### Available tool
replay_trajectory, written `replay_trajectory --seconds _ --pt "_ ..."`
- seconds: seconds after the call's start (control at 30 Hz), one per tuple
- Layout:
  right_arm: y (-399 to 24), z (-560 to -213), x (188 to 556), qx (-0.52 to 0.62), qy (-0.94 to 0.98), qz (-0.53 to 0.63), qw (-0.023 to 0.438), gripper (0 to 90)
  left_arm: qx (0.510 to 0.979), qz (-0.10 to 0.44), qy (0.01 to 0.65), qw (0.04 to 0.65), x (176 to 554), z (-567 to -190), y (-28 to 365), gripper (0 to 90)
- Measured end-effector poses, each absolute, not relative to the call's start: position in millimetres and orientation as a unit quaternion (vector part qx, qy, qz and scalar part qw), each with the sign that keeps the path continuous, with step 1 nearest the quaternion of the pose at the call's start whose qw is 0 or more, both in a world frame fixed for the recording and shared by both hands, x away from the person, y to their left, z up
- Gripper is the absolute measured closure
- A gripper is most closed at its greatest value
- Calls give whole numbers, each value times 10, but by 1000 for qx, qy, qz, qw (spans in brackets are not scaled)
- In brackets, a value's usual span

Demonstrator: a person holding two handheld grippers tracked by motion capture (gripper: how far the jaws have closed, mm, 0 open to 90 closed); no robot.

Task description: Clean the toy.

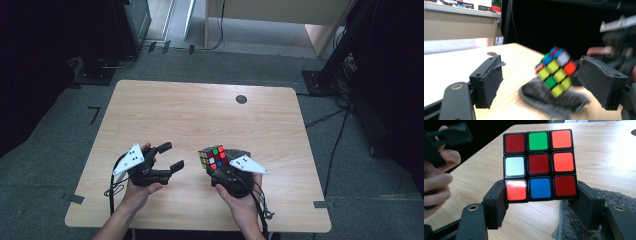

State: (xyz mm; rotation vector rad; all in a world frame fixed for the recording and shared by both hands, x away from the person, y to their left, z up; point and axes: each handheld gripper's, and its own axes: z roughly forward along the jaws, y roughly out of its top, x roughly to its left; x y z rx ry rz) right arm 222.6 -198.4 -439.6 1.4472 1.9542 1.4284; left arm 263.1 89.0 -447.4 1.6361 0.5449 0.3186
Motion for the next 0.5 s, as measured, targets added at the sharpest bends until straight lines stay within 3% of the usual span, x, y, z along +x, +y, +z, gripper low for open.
replay_trajectory --seconds 0.2,0.5 --pt "-1969 -4301 2192 495 692 507 143 348 782 219 168 559 2504 -4599 627 195" --pt "-1805 -4260 2123 480 712 499 113 348 803 290 116 507 2371 -4685 436 202"
